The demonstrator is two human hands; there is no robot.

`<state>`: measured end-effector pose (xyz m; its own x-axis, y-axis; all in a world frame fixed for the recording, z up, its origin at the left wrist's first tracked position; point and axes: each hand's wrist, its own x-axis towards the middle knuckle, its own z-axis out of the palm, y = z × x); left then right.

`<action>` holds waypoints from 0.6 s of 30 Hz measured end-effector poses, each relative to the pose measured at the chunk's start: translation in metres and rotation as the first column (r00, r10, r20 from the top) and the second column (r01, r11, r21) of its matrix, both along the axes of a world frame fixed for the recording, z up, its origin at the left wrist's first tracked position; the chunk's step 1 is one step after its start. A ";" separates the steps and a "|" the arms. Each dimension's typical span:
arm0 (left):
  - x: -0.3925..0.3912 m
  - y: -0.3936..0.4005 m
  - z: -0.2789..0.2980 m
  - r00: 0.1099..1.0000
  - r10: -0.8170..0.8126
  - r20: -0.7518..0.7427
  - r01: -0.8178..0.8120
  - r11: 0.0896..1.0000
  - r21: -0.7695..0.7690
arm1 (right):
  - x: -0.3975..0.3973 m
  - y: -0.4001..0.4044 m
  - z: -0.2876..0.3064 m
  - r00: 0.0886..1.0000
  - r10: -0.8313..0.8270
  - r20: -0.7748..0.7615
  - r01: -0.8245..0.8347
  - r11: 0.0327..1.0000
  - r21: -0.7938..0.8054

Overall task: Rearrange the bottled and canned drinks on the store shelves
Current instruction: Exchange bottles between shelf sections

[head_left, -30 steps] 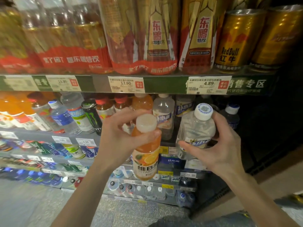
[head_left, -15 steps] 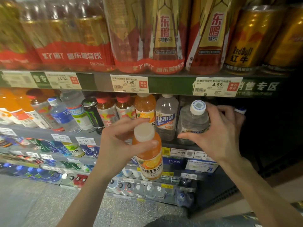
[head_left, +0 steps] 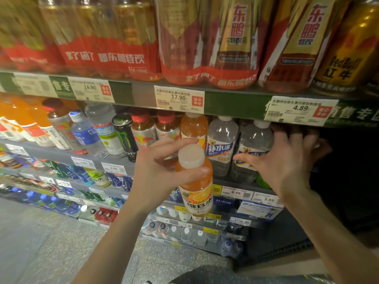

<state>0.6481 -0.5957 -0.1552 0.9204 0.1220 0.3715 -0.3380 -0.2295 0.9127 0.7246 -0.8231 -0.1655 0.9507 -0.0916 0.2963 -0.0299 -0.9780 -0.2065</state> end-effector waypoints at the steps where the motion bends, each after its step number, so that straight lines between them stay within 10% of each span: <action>1: 0.001 0.001 0.001 1.000 0.005 0.003 -0.005 1.000 0.004 | 0.000 0.002 0.004 0.999 -0.016 -0.048 0.016 1.000 0.003; 8: 0.003 0.003 0.004 1.000 -0.018 0.006 0.018 0.999 -0.028 | -0.003 -0.006 -0.008 0.997 -0.001 0.077 -0.003 0.998 0.055; 13: 0.001 0.004 0.008 1.000 -0.017 0.008 0.017 0.999 -0.032 | -0.033 -0.002 -0.016 0.774 0.327 0.542 -0.504 0.837 0.213; 18: -0.008 0.007 0.013 0.999 -0.039 0.017 0.040 0.998 -0.056 | -0.058 0.042 -0.006 0.685 0.729 0.019 -0.556 0.505 0.660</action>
<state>0.6399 -0.5883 -0.1417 0.9190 0.1065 0.3797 -0.3604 -0.1644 0.9182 0.6668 -0.7809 -0.1720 0.8416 0.5092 0.1801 0.4257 -0.4200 -0.8015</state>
